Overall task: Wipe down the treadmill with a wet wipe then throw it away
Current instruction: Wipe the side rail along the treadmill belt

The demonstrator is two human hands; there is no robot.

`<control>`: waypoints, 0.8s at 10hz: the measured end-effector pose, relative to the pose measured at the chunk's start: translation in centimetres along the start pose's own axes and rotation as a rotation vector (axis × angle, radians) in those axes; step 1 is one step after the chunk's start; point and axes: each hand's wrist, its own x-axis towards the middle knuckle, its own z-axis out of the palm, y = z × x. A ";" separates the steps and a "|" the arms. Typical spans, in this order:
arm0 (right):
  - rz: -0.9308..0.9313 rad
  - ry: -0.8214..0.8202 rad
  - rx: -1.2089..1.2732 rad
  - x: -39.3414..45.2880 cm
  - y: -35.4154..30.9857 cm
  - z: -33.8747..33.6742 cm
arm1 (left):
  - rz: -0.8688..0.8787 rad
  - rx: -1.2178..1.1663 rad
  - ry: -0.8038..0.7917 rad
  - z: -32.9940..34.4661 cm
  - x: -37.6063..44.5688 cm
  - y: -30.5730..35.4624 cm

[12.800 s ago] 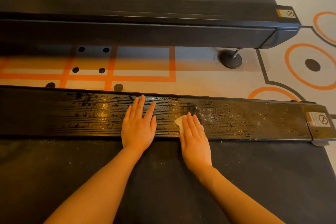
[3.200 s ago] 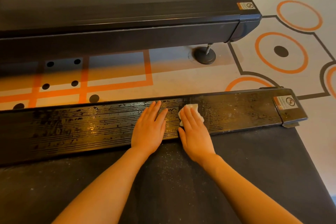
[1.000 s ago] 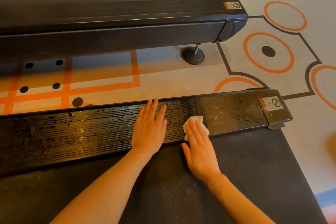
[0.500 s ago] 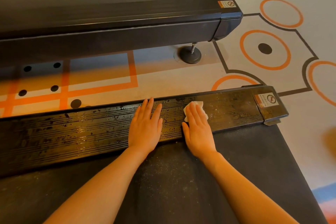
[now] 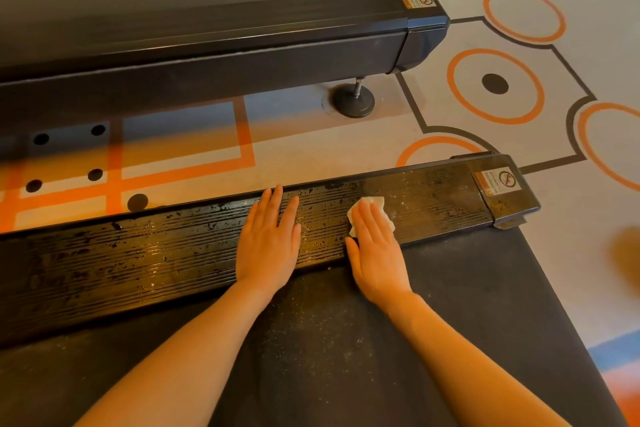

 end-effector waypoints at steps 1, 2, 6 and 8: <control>0.016 -0.029 0.026 2.4 0.3 -0.8 | 0.000 -0.024 -0.015 0.0 0.1 0.0; 0.024 -0.053 0.027 4.1 0.3 -1.4 | 0.001 -0.039 -0.009 -0.2 0.1 0.1; 0.018 0.002 0.030 -1.1 0.6 -0.5 | 0.014 -0.012 -0.003 -0.1 0.0 0.0; 0.016 -0.006 0.021 0.1 1.3 -0.7 | 0.012 -0.014 -0.011 -0.2 0.0 0.1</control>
